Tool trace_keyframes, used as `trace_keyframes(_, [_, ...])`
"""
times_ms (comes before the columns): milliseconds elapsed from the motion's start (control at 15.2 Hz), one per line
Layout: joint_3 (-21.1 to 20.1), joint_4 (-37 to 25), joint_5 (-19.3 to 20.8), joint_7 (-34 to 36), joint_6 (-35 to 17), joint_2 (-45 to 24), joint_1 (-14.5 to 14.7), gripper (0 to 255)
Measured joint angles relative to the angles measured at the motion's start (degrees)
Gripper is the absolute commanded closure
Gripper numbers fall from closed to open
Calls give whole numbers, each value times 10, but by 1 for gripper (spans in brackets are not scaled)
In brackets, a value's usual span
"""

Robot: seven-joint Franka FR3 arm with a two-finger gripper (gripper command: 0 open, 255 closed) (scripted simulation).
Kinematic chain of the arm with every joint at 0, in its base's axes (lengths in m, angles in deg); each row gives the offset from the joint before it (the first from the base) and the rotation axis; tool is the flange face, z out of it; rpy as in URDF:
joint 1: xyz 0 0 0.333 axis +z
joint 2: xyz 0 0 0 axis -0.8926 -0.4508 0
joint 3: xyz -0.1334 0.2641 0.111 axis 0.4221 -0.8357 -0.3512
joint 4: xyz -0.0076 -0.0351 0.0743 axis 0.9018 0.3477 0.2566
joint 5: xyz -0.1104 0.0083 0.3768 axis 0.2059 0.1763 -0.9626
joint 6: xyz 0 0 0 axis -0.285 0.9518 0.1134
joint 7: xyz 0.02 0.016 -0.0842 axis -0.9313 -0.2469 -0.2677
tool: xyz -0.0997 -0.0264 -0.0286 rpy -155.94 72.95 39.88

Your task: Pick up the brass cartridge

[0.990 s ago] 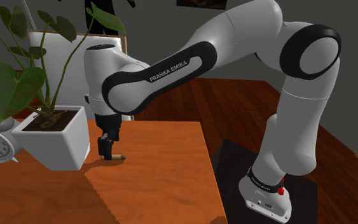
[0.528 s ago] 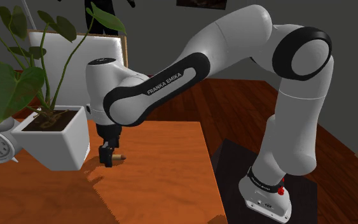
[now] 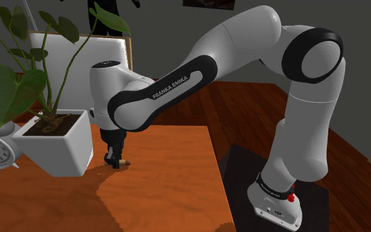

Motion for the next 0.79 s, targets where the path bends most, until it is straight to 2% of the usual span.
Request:
trace_keyframes(330, [-1, -4, -1, 1, 8, 4, 0, 255])
trace_keyframes(792, [-3, -31, -7, 1, 56, 26, -1, 255])
